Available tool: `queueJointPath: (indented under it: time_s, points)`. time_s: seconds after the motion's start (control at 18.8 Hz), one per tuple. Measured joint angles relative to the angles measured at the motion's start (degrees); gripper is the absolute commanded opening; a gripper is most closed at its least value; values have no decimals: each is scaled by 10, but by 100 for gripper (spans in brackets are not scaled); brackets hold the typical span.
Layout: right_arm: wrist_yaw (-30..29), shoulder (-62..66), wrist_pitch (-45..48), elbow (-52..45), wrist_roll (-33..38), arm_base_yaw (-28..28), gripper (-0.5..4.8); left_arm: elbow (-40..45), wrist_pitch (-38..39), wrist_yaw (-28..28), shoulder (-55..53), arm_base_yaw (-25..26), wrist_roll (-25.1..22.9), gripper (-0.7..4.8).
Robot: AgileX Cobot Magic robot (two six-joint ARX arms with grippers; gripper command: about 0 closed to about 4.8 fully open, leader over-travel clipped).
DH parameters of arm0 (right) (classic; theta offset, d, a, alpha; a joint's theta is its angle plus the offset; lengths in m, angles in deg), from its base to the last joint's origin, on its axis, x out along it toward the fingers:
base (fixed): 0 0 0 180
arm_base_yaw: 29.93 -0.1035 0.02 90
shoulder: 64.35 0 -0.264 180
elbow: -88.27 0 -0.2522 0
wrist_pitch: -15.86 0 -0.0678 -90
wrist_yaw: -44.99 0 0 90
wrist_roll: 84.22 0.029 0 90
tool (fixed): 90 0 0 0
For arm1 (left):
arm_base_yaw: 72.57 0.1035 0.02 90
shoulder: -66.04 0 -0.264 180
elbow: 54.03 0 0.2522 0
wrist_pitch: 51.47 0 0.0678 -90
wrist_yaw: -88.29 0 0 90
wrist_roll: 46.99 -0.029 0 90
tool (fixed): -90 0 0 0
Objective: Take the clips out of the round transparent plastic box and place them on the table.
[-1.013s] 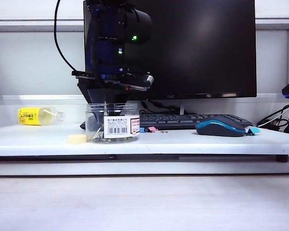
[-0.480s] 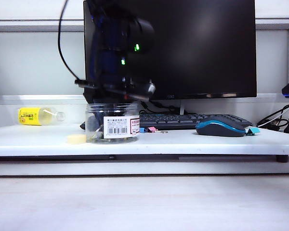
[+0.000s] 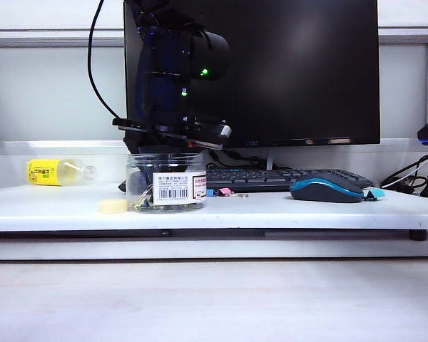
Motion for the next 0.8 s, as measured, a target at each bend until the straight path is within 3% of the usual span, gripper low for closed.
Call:
queueJointPath:
  time_s: [0.48,0.59,0.8]
  points:
    - [0,0,2,0,0,0,22,-10,0,0,-20,0,0,120]
    - [0,0,2,0,0,0,22,-12,0,0,-21,0,0,87]
    - [4,0,2,0,0,0,22,-12,-13,1,-22,0,0,84]
